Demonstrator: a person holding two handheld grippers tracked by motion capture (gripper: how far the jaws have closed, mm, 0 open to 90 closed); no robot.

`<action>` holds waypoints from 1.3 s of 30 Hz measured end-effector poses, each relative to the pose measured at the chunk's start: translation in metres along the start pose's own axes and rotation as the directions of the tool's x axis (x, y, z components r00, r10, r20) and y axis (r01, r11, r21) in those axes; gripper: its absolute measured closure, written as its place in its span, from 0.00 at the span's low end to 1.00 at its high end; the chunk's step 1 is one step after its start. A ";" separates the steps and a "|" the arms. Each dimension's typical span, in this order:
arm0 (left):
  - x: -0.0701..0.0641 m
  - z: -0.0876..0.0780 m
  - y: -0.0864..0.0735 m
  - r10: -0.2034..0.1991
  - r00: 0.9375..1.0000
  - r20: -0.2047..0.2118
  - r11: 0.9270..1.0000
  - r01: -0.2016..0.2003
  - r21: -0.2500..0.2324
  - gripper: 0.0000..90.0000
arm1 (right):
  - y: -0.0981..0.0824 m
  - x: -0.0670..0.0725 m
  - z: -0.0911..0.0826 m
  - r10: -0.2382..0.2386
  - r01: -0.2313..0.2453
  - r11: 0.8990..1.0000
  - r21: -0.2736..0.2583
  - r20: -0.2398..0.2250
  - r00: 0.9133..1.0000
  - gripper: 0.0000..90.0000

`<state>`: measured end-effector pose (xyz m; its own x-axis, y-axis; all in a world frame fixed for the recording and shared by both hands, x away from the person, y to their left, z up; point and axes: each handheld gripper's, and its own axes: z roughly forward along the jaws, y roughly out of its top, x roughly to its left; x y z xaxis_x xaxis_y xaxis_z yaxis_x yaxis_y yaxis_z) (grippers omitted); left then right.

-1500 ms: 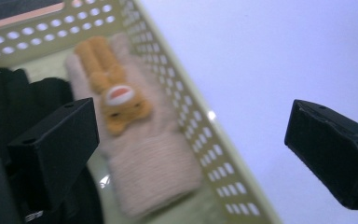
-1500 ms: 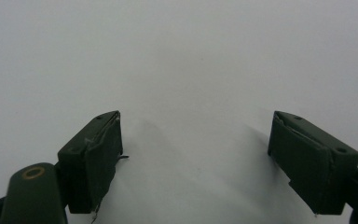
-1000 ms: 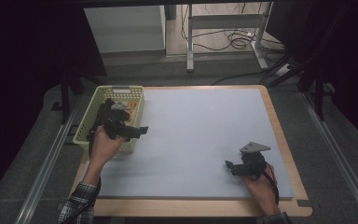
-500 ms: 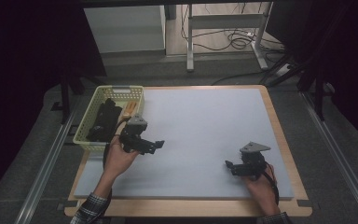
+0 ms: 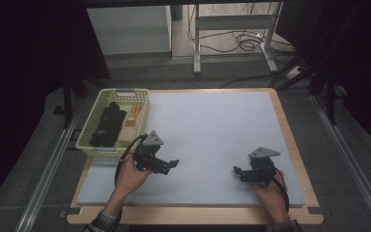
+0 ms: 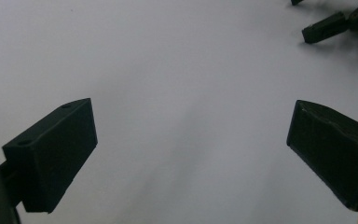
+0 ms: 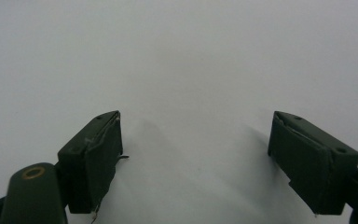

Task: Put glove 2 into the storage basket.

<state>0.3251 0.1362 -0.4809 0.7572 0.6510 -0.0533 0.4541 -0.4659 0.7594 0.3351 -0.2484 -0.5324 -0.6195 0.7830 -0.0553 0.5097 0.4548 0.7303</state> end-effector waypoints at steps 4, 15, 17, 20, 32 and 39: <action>-0.004 0.006 -0.008 0.002 1.000 0.009 1.000 -0.002 0.002 0.02 | 0.000 0.000 0.000 0.000 0.000 1.000 0.000 0.000 1.000 0.19; -0.010 0.023 -0.025 0.018 1.000 0.015 1.000 -0.019 0.018 0.02 | 0.000 0.000 0.000 -0.001 0.001 1.000 -0.001 0.000 1.000 0.19; -0.011 0.026 -0.028 0.026 1.000 0.015 0.999 -0.027 0.027 0.02 | 0.000 0.000 0.000 0.000 0.000 1.000 -0.001 0.000 1.000 0.19; -0.013 0.030 -0.031 0.034 0.999 0.007 0.999 -0.035 0.042 0.02 | 0.000 0.000 0.000 -0.001 0.001 1.000 -0.001 0.000 1.000 0.19; -0.021 0.052 -0.043 0.050 0.999 0.006 0.992 -0.050 0.113 0.02 | 0.000 0.000 0.000 -0.001 0.001 1.000 -0.001 0.001 1.000 0.19; -0.020 0.052 -0.045 0.034 0.999 0.008 0.994 -0.035 0.104 0.00 | 0.000 0.000 0.000 0.000 0.000 1.000 0.000 0.001 1.000 0.19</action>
<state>0.3141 0.1124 -0.5476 0.7760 0.6299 -0.0326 0.4738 -0.5480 0.6894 0.3349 -0.2482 -0.5324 -0.6190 0.7834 -0.0555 0.5096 0.4545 0.7306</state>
